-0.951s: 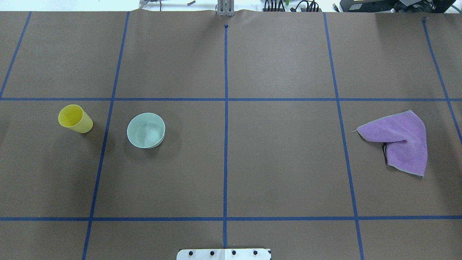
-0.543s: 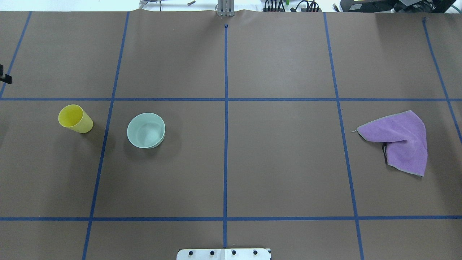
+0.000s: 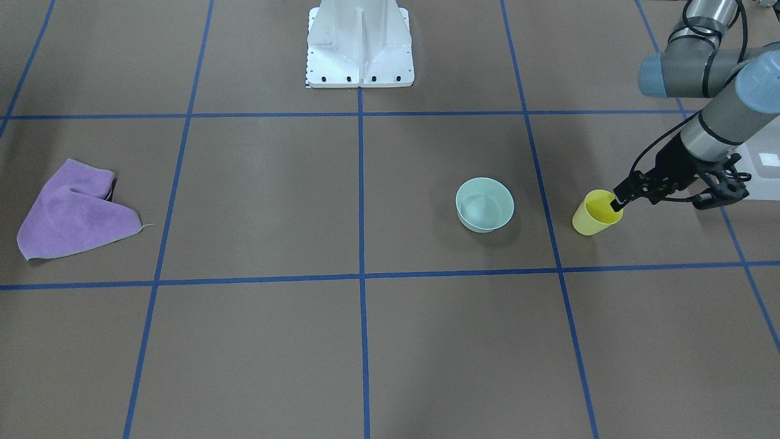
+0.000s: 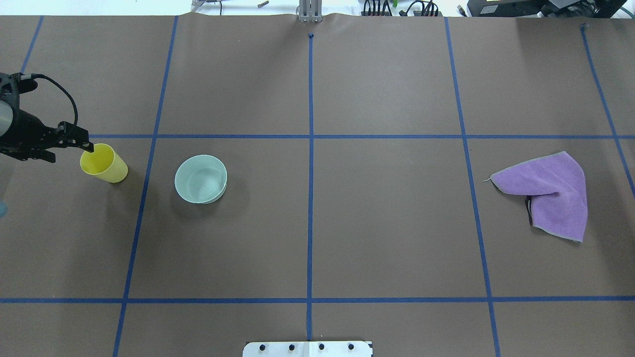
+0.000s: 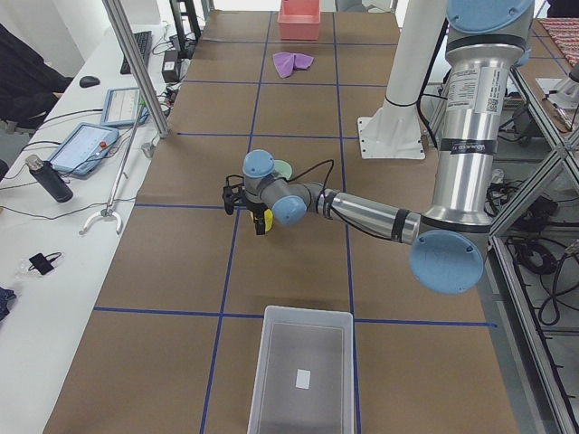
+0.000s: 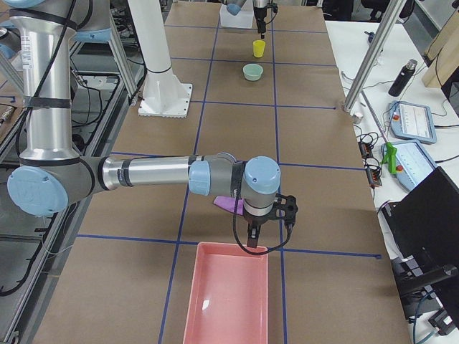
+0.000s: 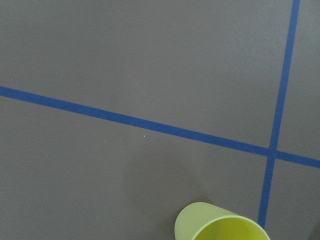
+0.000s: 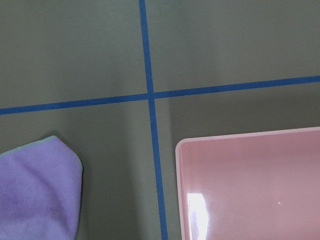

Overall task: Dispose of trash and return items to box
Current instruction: 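Reach the left gripper to the yellow cup and close on its rim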

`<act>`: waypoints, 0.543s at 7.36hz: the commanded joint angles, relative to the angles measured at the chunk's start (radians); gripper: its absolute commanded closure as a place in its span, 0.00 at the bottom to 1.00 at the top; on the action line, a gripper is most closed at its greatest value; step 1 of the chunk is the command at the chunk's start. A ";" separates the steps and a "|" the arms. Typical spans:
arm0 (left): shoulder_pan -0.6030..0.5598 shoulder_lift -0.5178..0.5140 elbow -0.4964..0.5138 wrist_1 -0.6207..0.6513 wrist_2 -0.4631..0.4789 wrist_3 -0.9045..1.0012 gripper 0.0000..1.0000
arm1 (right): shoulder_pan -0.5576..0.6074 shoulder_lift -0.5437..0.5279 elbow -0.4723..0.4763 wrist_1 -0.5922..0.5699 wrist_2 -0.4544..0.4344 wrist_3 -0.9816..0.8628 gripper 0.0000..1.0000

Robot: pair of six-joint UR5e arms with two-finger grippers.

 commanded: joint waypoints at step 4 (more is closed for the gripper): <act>0.059 -0.009 0.037 -0.004 0.004 -0.020 0.84 | 0.000 0.000 -0.001 0.000 -0.001 0.000 0.00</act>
